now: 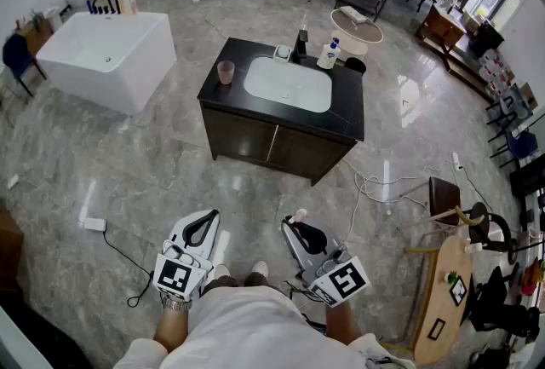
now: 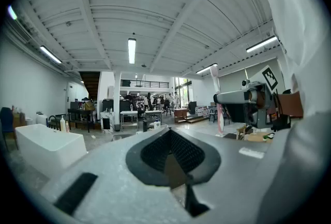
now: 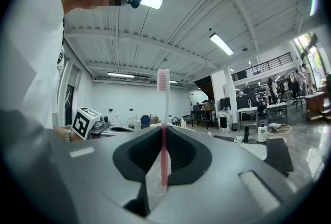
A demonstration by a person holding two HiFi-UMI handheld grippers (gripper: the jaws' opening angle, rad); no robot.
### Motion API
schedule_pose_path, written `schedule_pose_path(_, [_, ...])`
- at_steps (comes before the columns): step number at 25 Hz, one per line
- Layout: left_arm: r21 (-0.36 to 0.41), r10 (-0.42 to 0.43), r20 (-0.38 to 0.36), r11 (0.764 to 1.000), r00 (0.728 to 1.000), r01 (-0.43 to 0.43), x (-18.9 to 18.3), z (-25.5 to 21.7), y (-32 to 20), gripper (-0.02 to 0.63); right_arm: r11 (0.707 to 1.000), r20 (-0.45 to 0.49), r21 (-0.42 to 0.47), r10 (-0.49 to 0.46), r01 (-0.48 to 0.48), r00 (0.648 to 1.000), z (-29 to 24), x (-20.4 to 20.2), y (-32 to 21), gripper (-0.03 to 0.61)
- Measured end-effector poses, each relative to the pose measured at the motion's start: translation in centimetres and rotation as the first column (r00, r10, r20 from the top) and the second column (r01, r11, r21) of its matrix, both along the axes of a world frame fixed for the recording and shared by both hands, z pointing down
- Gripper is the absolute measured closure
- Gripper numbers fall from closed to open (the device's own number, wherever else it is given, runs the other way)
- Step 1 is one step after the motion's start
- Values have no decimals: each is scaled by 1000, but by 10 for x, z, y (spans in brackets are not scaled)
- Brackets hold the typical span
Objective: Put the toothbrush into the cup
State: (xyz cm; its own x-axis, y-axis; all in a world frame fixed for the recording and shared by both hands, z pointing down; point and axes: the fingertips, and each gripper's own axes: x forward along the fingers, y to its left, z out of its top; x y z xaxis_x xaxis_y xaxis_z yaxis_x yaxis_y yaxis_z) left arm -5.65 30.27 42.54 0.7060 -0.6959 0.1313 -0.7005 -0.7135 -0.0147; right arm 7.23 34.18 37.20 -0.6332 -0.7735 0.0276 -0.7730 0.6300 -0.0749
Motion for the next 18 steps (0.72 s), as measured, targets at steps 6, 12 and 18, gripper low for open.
schedule_pose_path(6, [17,-14,-4,1000,1000,14,-1,1,-2,615,999,-3,7,-37,38,999,7,-4,-2,540])
schedule_pose_path(12, [12,-26,-49,1000,998,27,-8,-7,3,615,998,-3,20,-68,68,998,4,-14,-3,538])
schedule_pose_path(18, [11,-33,-48,999,998,33,-8,-6,9,615,996,1,29,-81,81,997,1,-15,0,538])
